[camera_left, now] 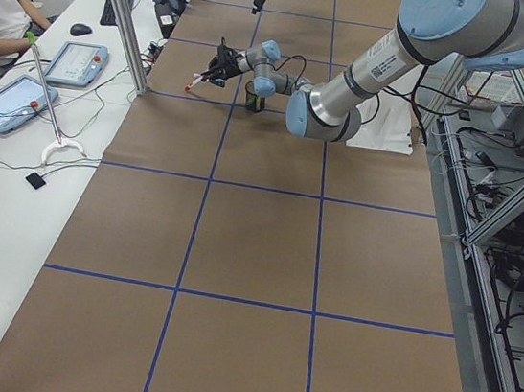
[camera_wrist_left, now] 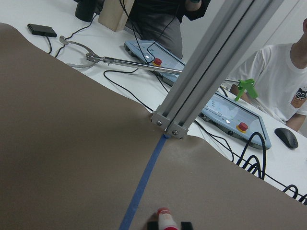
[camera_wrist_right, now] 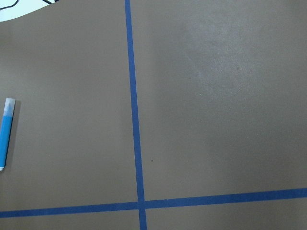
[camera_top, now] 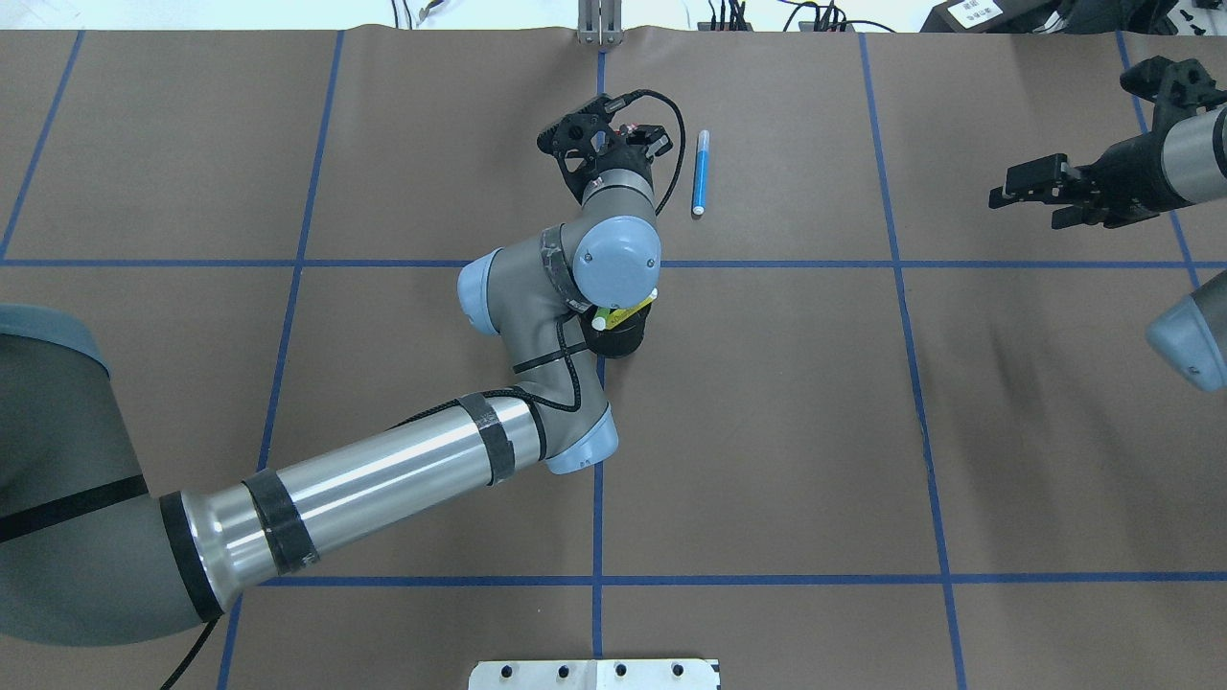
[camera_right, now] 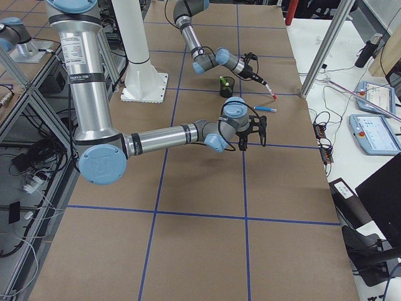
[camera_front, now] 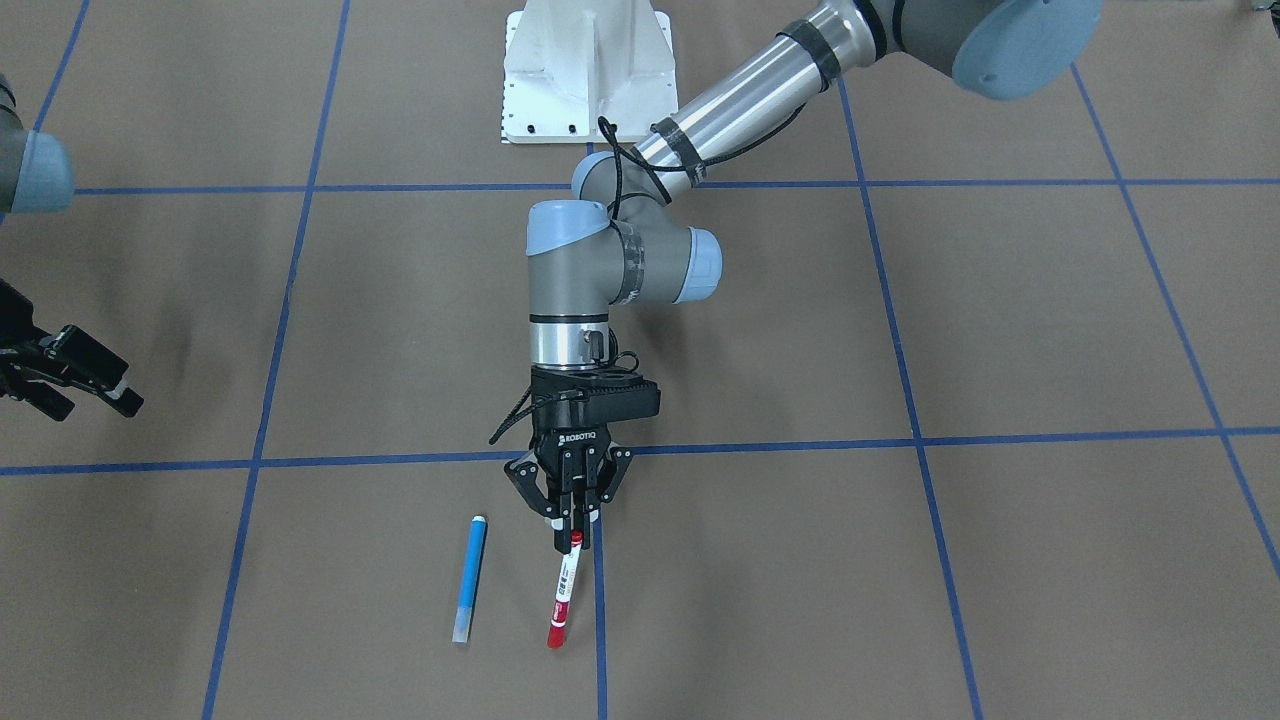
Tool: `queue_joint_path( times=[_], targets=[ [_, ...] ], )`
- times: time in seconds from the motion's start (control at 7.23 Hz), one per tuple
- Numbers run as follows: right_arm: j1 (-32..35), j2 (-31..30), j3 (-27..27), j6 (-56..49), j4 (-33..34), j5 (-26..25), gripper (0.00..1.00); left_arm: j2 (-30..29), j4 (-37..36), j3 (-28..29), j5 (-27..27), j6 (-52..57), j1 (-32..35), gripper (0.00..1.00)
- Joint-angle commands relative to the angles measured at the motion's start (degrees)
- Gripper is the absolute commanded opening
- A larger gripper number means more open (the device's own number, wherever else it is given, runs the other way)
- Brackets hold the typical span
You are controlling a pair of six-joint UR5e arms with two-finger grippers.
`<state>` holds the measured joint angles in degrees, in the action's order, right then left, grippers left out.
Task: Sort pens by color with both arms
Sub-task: 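Carry the red-capped marker toward the blue marker with the left gripper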
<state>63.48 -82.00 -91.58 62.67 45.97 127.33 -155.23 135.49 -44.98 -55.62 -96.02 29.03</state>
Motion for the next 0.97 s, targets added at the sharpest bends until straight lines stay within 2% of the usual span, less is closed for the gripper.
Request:
queue_joint_path(
  times=[0.0, 0.28, 0.55, 0.69, 0.83],
  targets=[
    [-0.02, 0.09, 0.0, 0.0, 0.0, -0.07, 1.0, -0.34, -0.14, -1.07, -2.72, 2.22, -0.46, 0.99],
    [-0.02, 0.18, 0.0, 0.0, 0.0, -0.07, 1.0, 3.85, -0.14, -8.76, -3.61, 9.42, -0.99, 1.0],
    [-0.19, 0.61, -0.26, 0.09, 0.0, -0.15, 1.0, 6.34, -0.4, -20.09, -10.18, 12.7, 0.5, 1.0],
    [-0.8, 3.14, 0.0, 2.61, 0.7, -0.94, 1.0, 7.39, -1.1, -23.54, -13.0, 12.53, 1.38, 1.0],
    [-2.81, 5.6, 0.0, 9.08, 0.7, -3.03, 1.0, 12.44, -3.02, -29.67, -15.03, 12.61, 2.69, 1.0]
  ],
)
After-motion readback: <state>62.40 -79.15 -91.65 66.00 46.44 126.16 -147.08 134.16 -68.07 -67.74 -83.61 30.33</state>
